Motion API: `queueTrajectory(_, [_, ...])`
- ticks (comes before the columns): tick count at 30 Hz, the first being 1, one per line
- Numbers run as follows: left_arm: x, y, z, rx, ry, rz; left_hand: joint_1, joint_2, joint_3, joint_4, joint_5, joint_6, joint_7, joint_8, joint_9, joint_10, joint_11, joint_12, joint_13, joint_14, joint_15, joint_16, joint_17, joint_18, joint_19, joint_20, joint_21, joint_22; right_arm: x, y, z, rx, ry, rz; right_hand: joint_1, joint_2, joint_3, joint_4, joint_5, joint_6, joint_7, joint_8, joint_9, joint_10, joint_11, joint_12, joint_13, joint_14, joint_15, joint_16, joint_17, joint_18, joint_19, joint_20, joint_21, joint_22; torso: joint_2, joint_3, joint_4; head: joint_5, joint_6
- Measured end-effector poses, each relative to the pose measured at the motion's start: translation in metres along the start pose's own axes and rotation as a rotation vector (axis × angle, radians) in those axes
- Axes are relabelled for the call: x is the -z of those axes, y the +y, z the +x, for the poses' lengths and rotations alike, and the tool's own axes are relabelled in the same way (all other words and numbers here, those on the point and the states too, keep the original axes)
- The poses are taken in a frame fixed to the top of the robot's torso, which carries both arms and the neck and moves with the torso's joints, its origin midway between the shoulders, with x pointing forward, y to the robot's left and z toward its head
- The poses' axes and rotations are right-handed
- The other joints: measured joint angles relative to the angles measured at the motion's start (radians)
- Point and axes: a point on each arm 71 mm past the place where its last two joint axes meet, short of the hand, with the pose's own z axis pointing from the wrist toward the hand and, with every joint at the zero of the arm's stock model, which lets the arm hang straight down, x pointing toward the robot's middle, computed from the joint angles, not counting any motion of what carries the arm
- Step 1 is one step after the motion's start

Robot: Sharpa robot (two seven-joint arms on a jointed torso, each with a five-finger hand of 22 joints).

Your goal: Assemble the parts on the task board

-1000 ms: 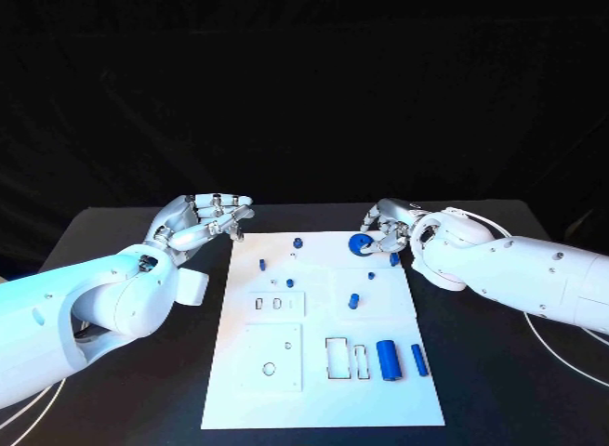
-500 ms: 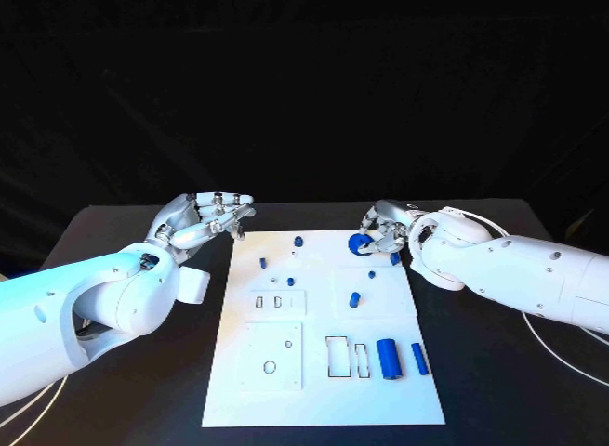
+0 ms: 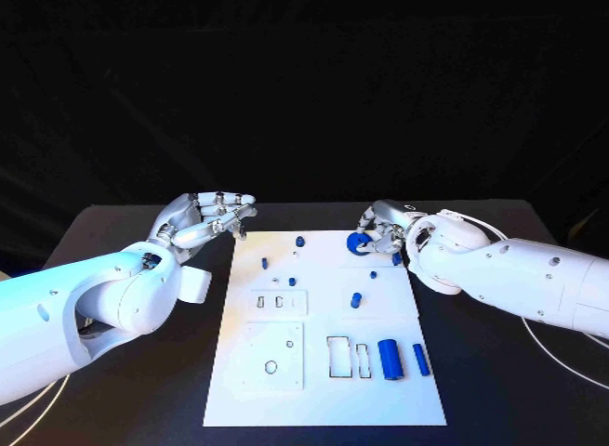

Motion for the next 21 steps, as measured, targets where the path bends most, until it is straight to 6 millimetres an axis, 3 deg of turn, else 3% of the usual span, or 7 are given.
queueTrajectory(10, [-0.001, 0.000, -0.001, -0.001, -0.002, 0.000, 0.004, 0.004, 0.000, 0.000, 0.000, 0.000, 0.000, 0.000, 0.000, 0.000, 0.000, 0.000, 0.001, -0.006, -0.002, 0.000, 0.000, 0.000, 0.000, 0.000, 0.006, 0.001, 0.008, 0.053, -0.004, 0.017, -0.110, -0.134, 0.000, 0.000, 0.016, -0.011, 0.000, 0.000, 0.000, 0.001, 0.000, 0.004, -0.004, 0.000, 0.000, -0.001, -0.001, 0.000, 0.000, 0.000, 0.001, -0.006, 0.000, 0.001, -0.001, -0.0003, -0.0003, 0.007, 0.002])
queueTrajectory(16, [-0.001, 0.001, 0.001, 0.000, 0.000, 0.000, 0.004, 0.004, 0.000, 0.000, 0.000, 0.000, 0.000, 0.000, 0.000, 0.000, 0.000, 0.000, 0.001, -0.008, -0.001, 0.000, 0.000, 0.000, 0.000, 0.000, 0.006, 0.001, 0.008, 0.092, 0.001, 0.018, -0.138, -0.217, 0.000, 0.000, 0.017, -0.011, -0.001, 0.000, 0.000, 0.001, 0.000, 0.004, -0.004, 0.000, 0.000, -0.001, 0.000, 0.000, 0.001, 0.000, 0.001, -0.006, 0.000, 0.001, 0.000, -0.0005, -0.0006, 0.008, 0.004])
queueTrajectory(21, [-0.002, 0.001, 0.002, 0.001, 0.002, 0.000, 0.004, 0.004, 0.000, 0.000, 0.000, 0.000, 0.000, 0.000, 0.001, 0.000, 0.000, 0.000, 0.001, -0.008, -0.001, 0.000, 0.000, 0.000, 0.000, 0.000, 0.006, 0.001, 0.006, 0.111, 0.009, 0.021, -0.141, -0.251, 0.000, 0.000, 0.021, -0.015, -0.001, 0.000, 0.000, 0.001, -0.004, 0.004, -0.004, 0.000, 0.000, -0.001, 0.000, 0.000, 0.001, 0.000, 0.001, -0.006, 0.000, 0.001, 0.001, -0.0007, 0.0007, 0.009, 0.004])
